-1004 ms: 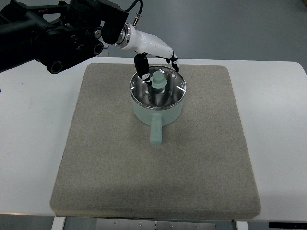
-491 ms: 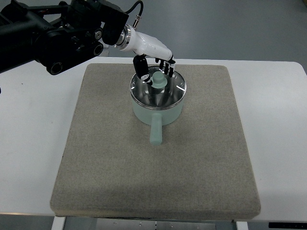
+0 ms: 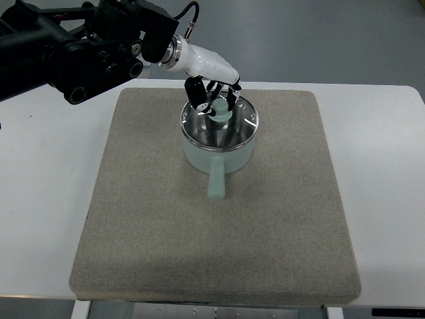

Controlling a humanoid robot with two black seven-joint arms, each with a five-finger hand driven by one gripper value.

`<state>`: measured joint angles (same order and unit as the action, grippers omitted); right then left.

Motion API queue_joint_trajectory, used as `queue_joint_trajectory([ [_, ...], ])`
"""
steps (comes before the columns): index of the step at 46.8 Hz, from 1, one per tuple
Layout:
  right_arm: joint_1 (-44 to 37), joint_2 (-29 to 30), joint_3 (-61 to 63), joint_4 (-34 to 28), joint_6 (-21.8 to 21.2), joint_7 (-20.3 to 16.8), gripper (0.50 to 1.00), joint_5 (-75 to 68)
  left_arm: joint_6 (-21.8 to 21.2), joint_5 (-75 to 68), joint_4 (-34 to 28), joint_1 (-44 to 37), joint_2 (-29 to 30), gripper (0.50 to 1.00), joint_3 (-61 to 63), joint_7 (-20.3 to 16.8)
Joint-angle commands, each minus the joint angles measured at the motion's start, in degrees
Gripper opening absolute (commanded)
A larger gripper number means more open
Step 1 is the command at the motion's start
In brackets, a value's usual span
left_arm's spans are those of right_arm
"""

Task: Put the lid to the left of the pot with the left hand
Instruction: 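Close the left hand fingers around the mint-green lid knob, then lift the glass lid up off the saucepan with the left hand, then carry the lid beside the saucepan and lower it onto the mat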

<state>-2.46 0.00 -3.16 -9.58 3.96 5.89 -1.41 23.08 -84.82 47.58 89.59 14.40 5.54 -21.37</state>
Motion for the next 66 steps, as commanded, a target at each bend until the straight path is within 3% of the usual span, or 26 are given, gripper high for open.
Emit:
queue_joint_trajectory([
  [1, 0.0, 0.0, 0.0, 0.0, 0.0, 0.0, 0.921, 0.0, -0.1, 0.0, 0.0, 0.1, 0.1, 0.5, 0.0, 0.0],
  [37, 0.0, 0.0, 0.0, 0.0, 0.0, 0.0, 0.921, 0.0, -0.7, 0.3, 0.1, 1.7, 3.4, 0.5, -1.1, 0.0],
  [52, 0.0, 0.0, 0.0, 0.0, 0.0, 0.0, 0.921, 0.0, -0.8, 0.1, 1.2, 3.8, 9.8, 0.5, -1.5, -0.1],
  [66, 0.0, 0.0, 0.0, 0.0, 0.0, 0.0, 0.921, 0.0, -5.4, -4.0, 3.4, 1.6, 19.8, 0.5, -3.3, -0.1],
])
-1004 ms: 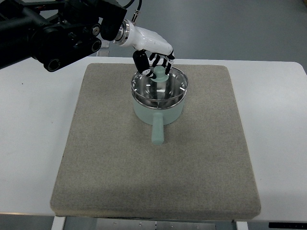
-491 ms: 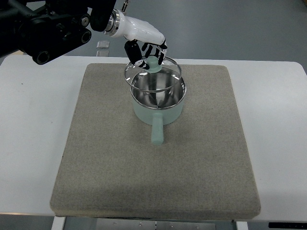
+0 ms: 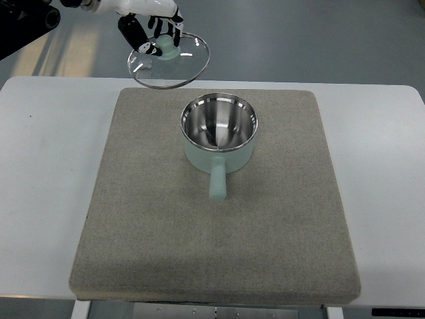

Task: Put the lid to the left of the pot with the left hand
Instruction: 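Carry the lid beside the saucepan and lower it onto the mat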

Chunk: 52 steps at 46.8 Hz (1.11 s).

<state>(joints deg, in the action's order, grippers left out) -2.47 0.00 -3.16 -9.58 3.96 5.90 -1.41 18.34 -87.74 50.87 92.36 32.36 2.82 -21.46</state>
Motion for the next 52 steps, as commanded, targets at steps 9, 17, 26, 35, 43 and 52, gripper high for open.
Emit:
queue_joint_trajectory([
  [9, 0.0, 0.0, 0.0, 0.0, 0.0, 0.0, 0.921, 0.0, -3.0, -6.0, 0.4, -10.1, 3.7, 0.5, -6.3, 0.0],
  [17, 0.0, 0.0, 0.0, 0.0, 0.0, 0.0, 0.921, 0.0, -3.4, -11.5, 2.1, -17.9, 4.2, 0.5, -12.0, 0.0],
  [26, 0.0, 0.0, 0.0, 0.0, 0.0, 0.0, 0.921, 0.0, -4.1, -11.7, 2.1, -21.8, 3.7, 0.5, -12.5, 0.0],
  [35, 0.0, 0.0, 0.0, 0.0, 0.0, 0.0, 0.921, 0.0, -8.1, -11.7, 2.2, -24.8, 3.6, 0.5, -12.7, -0.1],
  [43, 0.0, 0.0, 0.0, 0.0, 0.0, 0.0, 0.921, 0.0, -8.5, -11.7, 2.2, -25.8, 3.8, 0.5, -12.7, -0.2],
  [52, 0.0, 0.0, 0.0, 0.0, 0.0, 0.0, 0.921, 0.0, -11.7, -11.6, 2.2, -27.4, 3.8, 0.5, -12.7, -0.4],
])
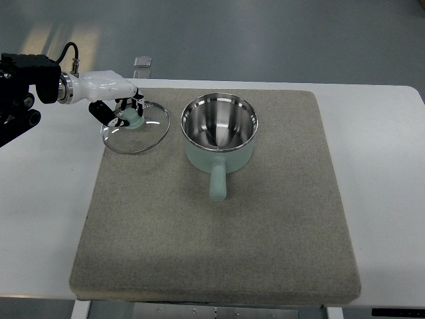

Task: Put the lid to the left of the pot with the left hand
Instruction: 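Carry the lid beside the saucepan and lower it onto the mat, then open the left hand fingers and release the lid knob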

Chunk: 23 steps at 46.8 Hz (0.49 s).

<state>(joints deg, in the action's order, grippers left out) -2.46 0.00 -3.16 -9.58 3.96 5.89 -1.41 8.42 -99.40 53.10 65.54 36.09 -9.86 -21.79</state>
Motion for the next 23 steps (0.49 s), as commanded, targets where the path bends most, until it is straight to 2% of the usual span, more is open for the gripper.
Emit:
queue_joint_trajectory([
  [1, 0.0, 0.0, 0.0, 0.0, 0.0, 0.0, 0.921, 0.0, -2.6, 0.0, 0.0, -0.8, 0.0, 0.518, 0.0, -0.1],
  [2, 0.0, 0.0, 0.0, 0.0, 0.0, 0.0, 0.921, 0.0, -3.6, 0.1, 0.0, -1.0, 0.0, 0.552, 0.0, -0.1],
  [5, 0.0, 0.0, 0.0, 0.0, 0.0, 0.0, 0.921, 0.0, -5.4, 0.0, 0.0, -1.8, 0.0, 0.612, 0.1, -0.1],
  [8, 0.0, 0.0, 0.0, 0.0, 0.0, 0.0, 0.921, 0.0, -6.0, 0.0, 0.0, -2.2, 0.0, 0.739, 0.1, -0.1],
  [12, 0.0, 0.0, 0.0, 0.0, 0.0, 0.0, 0.921, 0.0, -6.0, 0.0, 0.1, -2.3, 0.2, 0.79, 0.4, -0.2],
  [14, 0.0, 0.0, 0.0, 0.0, 0.0, 0.0, 0.921, 0.0, -6.0, 0.0, 0.1, -2.3, 0.2, 0.878, 0.2, -0.2],
  [15, 0.0, 0.0, 0.0, 0.0, 0.0, 0.0, 0.921, 0.0, -6.0, 0.0, 0.1, -2.3, 0.2, 0.906, 0.2, -0.2],
  [18, 0.0, 0.0, 0.0, 0.0, 0.0, 0.0, 0.921, 0.0, -6.0, 0.1, 0.1, -2.3, 0.3, 0.93, 0.2, -0.2],
  [20, 0.0, 0.0, 0.0, 0.0, 0.0, 0.0, 0.921, 0.0, -6.1, 0.3, 0.1, -2.3, 0.3, 0.981, 0.1, -0.2],
  [23, 0.0, 0.0, 0.0, 0.0, 0.0, 0.0, 0.921, 0.0, -6.1, 0.9, 0.1, -2.3, 0.3, 0.994, 0.0, -0.1],
])
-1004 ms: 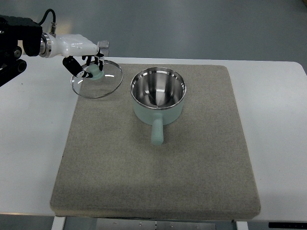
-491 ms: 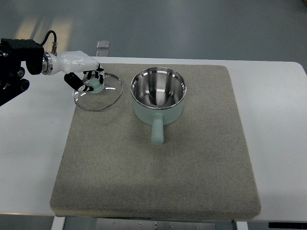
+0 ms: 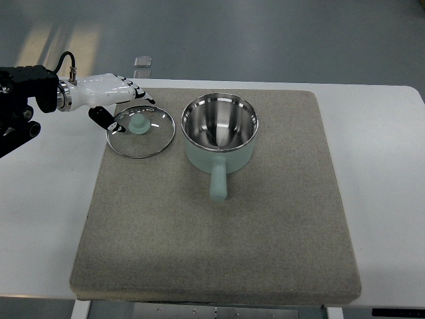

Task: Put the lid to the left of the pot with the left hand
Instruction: 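Open the left hand fingers and release the lid knob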

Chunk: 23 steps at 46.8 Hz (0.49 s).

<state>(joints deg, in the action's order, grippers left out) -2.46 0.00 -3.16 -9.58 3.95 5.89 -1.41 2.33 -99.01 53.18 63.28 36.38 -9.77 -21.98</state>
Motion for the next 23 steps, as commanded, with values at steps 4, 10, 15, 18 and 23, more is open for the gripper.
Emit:
queue_joint_trajectory([
  [4, 0.0, 0.0, 0.0, 0.0, 0.0, 0.0, 0.921, 0.0, -0.6, 2.1, 0.2, -0.1, 0.1, 0.994, -0.2, 0.1],
  [10, 0.0, 0.0, 0.0, 0.0, 0.0, 0.0, 0.921, 0.0, -0.6, 11.3, 0.2, -0.1, 0.2, 0.994, -0.6, 0.1],
  [15, 0.0, 0.0, 0.0, 0.0, 0.0, 0.0, 0.921, 0.0, -0.6, 20.1, -0.2, -0.1, 0.2, 0.994, -0.6, 0.1],
  [18, 0.0, 0.0, 0.0, 0.0, 0.0, 0.0, 0.921, 0.0, -0.6, 24.8, -0.3, -0.5, 0.2, 0.994, -0.6, 0.1],
  [23, 0.0, 0.0, 0.0, 0.0, 0.0, 0.1, 0.921, 0.0, -0.6, 34.6, -0.4, -1.2, 0.1, 0.996, -0.7, 0.1],
])
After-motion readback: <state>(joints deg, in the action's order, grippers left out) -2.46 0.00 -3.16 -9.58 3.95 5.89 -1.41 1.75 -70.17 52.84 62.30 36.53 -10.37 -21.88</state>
